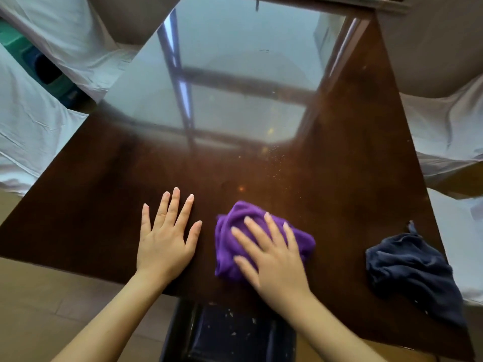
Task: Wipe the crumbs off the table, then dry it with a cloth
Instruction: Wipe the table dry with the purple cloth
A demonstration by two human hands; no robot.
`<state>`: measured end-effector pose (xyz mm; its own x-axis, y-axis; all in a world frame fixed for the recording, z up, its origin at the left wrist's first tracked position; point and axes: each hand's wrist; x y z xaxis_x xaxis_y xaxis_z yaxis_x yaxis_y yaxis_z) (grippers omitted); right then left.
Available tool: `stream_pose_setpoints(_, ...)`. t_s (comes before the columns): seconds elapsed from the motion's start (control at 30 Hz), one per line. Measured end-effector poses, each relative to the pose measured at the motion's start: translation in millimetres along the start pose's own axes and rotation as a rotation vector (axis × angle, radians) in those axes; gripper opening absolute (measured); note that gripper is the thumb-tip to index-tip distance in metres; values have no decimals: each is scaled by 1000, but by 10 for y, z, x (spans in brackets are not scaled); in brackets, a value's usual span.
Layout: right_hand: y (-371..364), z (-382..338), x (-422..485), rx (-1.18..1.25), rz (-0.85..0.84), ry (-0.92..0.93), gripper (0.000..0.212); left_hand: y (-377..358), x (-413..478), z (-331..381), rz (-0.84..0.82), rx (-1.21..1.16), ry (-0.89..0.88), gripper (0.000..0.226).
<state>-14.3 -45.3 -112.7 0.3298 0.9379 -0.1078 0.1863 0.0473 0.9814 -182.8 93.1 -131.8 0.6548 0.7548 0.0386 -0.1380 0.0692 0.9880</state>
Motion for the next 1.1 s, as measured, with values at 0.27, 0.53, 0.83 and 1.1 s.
stream_pose_setpoints(0.27, 242, 525, 1687, 28, 41, -162, 51, -12, -9, 2, -9, 36, -7, 63)
stream_pose_setpoints(0.53, 428, 975, 2562, 8, 35, -242, 55, -35, -8, -9, -5, 49, -15, 62)
stream_pose_setpoints(0.83, 374, 1343, 2018, 61, 109, -341, 52, -14, -11, 1, -16, 55, -11, 63)
stream_pose_setpoints(1.1, 133, 795, 539, 95, 124, -343, 51, 13, -9, 19, -33, 53, 11, 65)
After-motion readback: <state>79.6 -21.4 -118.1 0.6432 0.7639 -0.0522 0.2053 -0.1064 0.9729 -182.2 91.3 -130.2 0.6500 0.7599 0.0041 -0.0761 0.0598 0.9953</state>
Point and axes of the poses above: each hand's wrist, its own x-axis towards the middle knuckle, its own y-axis out of the back of the hand, z = x × y, and after that the axes turned 10 degrees about -y, right-handed
